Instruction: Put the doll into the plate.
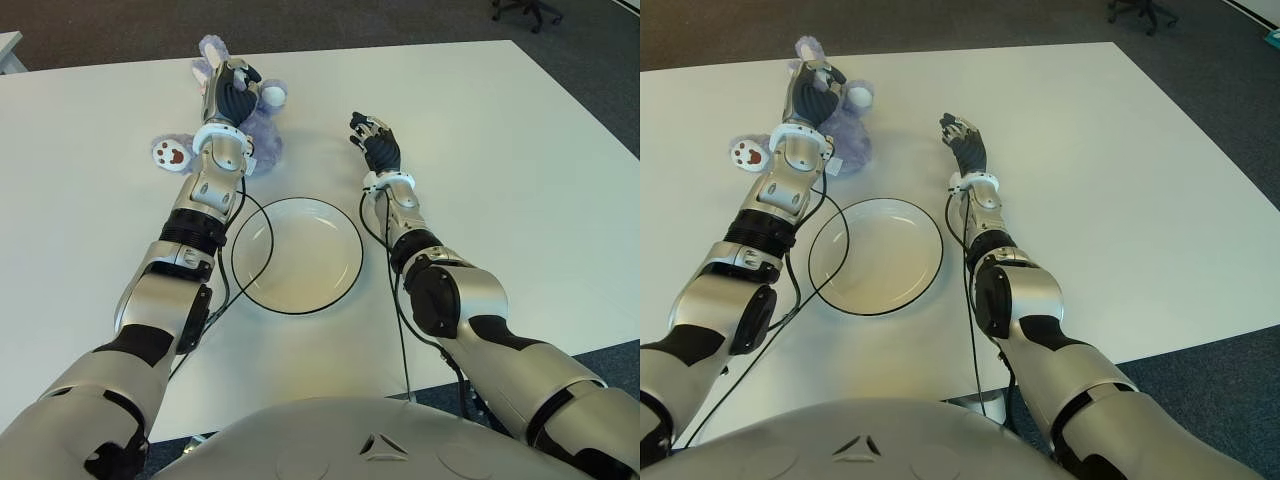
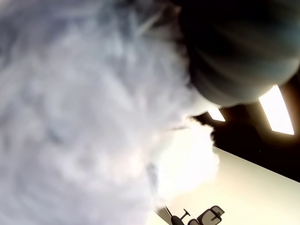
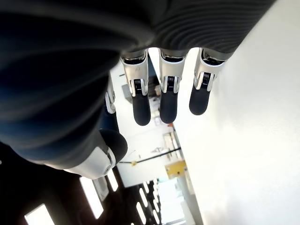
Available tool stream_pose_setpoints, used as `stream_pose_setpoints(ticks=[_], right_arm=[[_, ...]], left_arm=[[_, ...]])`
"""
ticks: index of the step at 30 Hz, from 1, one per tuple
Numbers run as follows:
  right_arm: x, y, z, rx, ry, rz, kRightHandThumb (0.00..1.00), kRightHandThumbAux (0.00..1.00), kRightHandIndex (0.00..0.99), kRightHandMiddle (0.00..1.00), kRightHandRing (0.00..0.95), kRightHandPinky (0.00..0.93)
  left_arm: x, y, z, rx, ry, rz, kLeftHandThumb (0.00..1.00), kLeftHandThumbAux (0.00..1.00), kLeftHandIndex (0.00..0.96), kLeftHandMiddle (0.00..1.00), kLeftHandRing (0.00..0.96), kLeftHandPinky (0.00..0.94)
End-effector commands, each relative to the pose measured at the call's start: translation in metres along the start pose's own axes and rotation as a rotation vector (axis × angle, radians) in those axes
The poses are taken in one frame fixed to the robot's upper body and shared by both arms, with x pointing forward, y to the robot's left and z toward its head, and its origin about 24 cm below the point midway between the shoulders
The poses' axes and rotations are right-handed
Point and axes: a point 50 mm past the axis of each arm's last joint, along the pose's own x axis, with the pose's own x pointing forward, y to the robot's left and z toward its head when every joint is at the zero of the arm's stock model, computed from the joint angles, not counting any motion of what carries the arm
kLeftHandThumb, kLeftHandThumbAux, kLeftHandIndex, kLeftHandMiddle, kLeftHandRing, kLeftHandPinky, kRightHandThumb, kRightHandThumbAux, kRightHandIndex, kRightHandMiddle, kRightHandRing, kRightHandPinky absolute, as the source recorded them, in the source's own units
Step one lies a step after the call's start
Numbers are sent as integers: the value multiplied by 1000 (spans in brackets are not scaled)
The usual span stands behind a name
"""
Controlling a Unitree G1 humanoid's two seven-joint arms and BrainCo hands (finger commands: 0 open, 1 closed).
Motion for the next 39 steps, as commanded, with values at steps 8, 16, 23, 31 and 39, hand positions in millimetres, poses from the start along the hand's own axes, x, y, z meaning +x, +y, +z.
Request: stream_pose_setpoints(ticks=[8,16,23,31,39], right_arm=[[-12,2,-31,31,131,-18,700,732,402,165,121,117],[-12,2,-29,0,118,-14,702,732,404,172,118,117],[-12,2,-33,38,163,-15,703,732,402,163,120,132],[-10,5,-29,25,136,-12,700,732,402,153,115,119],[-12,5,-33,-1,143,-17,700,733,401,164,122,137]], left_arm=[[10,7,3,10,-14,8,730,692,446,839,853,864],[17,11,12,-11,-64,11,730,692,446,845,857,869],[24,14,21,7,-91,5,730,693,445,858,868,877],[31,20,28,34,-117,-12,730,693,445,854,866,872],[38,24,33,73,-112,-9,730,694,444,851,872,867]])
